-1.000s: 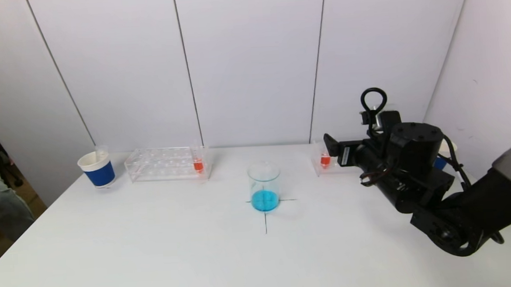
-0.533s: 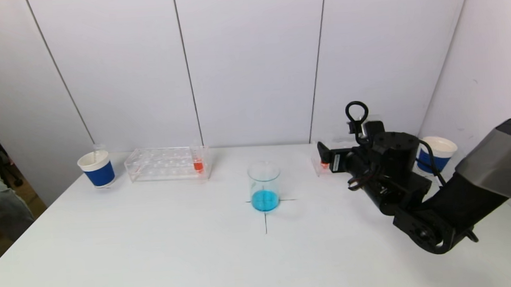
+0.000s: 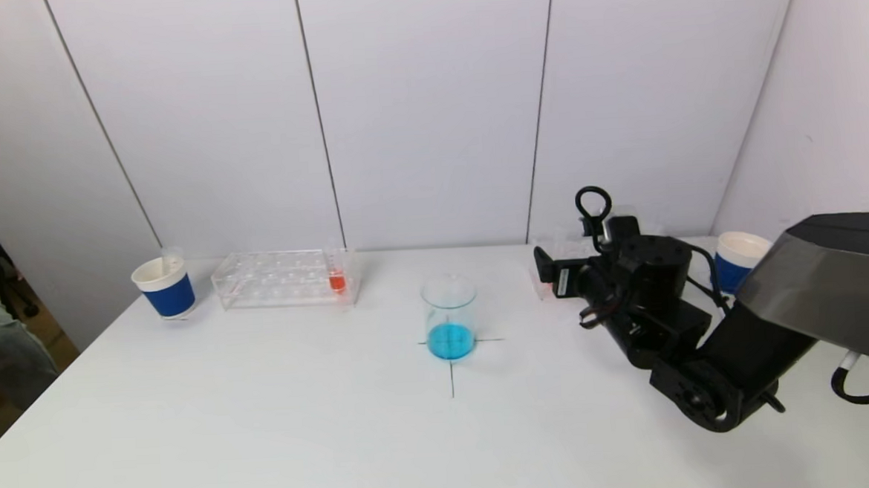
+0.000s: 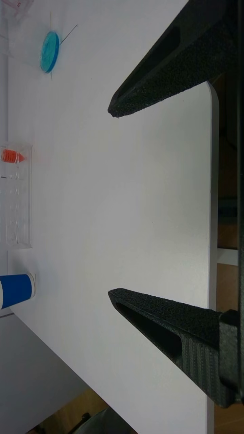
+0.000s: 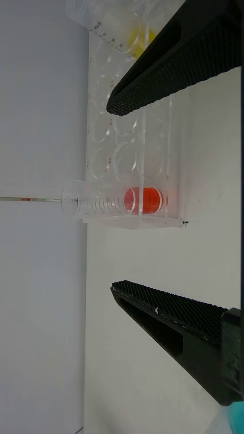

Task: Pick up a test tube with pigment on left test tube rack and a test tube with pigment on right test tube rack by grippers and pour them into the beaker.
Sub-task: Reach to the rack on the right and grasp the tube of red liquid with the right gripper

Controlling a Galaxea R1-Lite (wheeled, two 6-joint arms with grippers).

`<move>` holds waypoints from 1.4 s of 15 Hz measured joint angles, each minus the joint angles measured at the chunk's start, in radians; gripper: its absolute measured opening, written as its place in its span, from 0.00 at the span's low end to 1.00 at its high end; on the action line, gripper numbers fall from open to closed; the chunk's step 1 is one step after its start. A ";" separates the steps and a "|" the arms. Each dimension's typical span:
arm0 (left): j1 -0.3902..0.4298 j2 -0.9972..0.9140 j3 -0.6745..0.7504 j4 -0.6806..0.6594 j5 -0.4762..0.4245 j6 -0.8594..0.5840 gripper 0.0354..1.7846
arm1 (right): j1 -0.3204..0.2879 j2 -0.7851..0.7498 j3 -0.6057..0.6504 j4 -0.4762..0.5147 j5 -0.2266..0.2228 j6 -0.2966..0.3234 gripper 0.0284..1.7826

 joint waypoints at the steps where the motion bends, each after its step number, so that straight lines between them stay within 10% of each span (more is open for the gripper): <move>1: 0.000 0.000 0.000 0.000 0.000 0.000 0.99 | -0.002 0.009 -0.006 0.000 0.000 0.000 0.99; 21: 0.000 0.000 0.000 0.000 0.000 0.000 0.99 | -0.023 0.144 -0.220 0.021 0.019 -0.029 0.99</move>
